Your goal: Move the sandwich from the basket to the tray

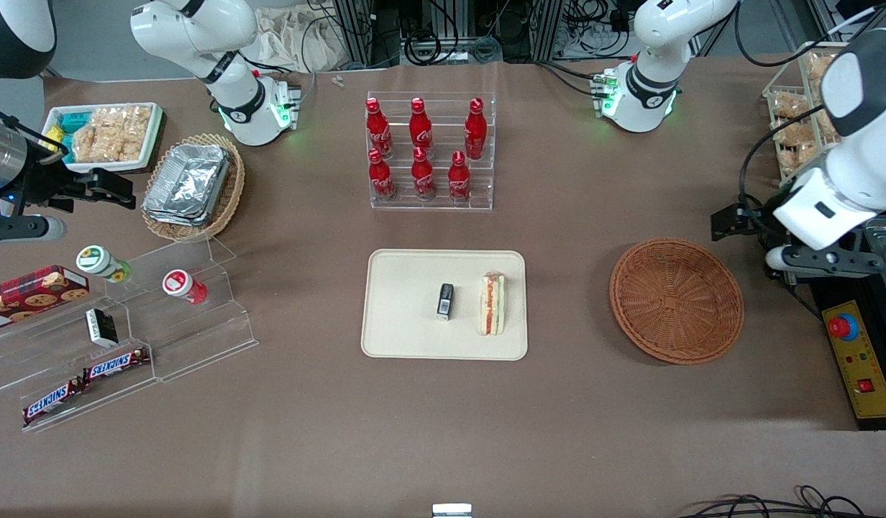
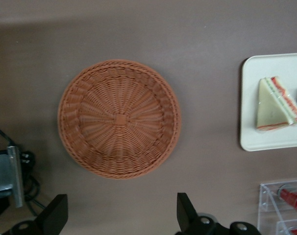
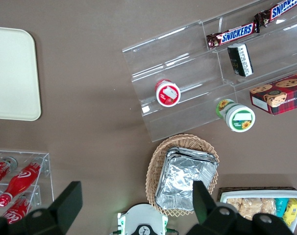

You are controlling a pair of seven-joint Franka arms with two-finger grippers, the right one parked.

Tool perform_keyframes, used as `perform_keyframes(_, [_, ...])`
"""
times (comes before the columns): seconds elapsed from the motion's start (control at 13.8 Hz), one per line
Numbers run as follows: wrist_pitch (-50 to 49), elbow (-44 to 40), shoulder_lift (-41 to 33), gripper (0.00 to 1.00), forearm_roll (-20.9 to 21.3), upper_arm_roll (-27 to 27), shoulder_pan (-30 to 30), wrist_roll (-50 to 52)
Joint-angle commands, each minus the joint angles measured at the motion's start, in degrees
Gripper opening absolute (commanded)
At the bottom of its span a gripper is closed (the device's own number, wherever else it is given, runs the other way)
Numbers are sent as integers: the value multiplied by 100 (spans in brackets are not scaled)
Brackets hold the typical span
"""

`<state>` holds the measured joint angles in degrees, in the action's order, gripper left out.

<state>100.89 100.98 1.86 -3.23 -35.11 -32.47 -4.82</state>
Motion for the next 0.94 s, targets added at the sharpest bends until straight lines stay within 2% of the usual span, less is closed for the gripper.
perform_keyframes(0.0, [-166,-8,-125,100,-64,-66,-137,-240])
perform_keyframes(0.29, [-482,-175,-151,100,-46,29,-58,-169])
perform_keyframes(0.36, [-483,-175,-160,100,-46,274,221,-160])
perform_keyframes(0.58, [-483,-219,-142,100,-46,1784,1599,-169])
perform_keyframes(0.65, [-483,-314,-90,100,-46,2014,1838,-151])
perform_keyframes(0.87, [-833,-972,278,100,252,2008,1876,-143])
